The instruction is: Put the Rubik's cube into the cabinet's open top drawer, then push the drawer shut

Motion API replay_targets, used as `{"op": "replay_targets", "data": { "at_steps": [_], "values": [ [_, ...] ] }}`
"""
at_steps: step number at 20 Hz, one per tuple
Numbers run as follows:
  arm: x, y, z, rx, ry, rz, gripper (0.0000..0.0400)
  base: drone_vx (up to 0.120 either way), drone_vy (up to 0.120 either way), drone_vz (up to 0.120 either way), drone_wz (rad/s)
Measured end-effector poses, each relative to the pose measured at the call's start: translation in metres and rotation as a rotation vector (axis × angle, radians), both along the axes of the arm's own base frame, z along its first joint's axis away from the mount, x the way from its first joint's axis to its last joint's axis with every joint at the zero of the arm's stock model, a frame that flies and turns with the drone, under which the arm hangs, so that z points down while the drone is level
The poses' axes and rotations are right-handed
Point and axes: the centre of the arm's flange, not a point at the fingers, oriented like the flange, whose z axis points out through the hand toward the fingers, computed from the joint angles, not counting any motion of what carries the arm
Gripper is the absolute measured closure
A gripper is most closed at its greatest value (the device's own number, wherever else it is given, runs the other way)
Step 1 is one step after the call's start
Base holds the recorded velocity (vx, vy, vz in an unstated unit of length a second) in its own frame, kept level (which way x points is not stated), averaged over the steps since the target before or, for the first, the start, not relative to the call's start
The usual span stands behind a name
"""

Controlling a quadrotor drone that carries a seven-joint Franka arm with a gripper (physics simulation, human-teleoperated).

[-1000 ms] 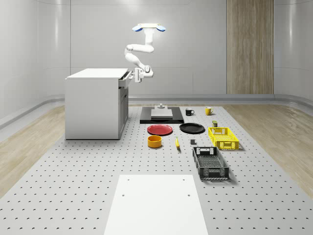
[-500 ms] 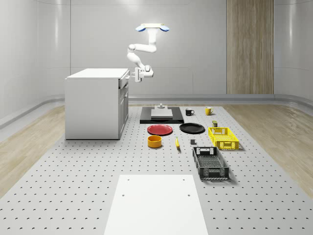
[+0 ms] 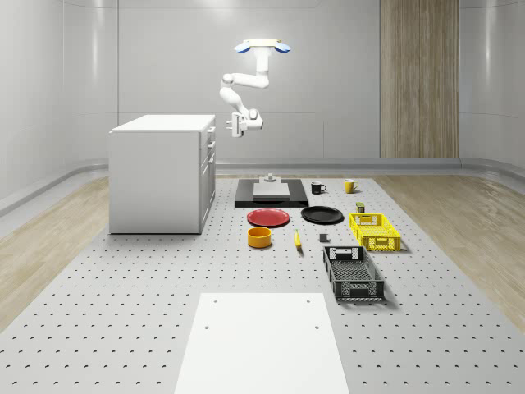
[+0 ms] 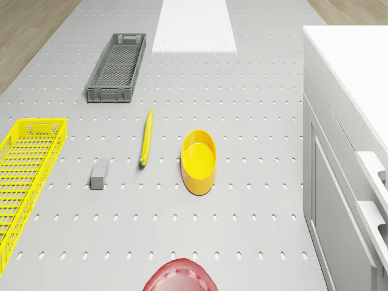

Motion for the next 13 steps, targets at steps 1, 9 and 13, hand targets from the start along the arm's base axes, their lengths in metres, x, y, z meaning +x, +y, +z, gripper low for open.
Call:
{"op": "replay_targets", "data": {
  "at_steps": [1, 9, 13],
  "values": [
    [0.0001, 0.0003, -0.0001, 0.0, 0.0, 0.0, 0.0295, 0.0, 0.0, 0.0, 0.0],
    [0.0007, 0.0013, -0.0007, 0.001, -0.001, 0.003, 0.0295, 0.0, 0.0, 0.0, 0.0],
    [0.0008, 0.0015, -0.001, 0.001, -0.001, 0.003, 0.0295, 0.0, 0.0, 0.0, 0.0]
  ]
}}
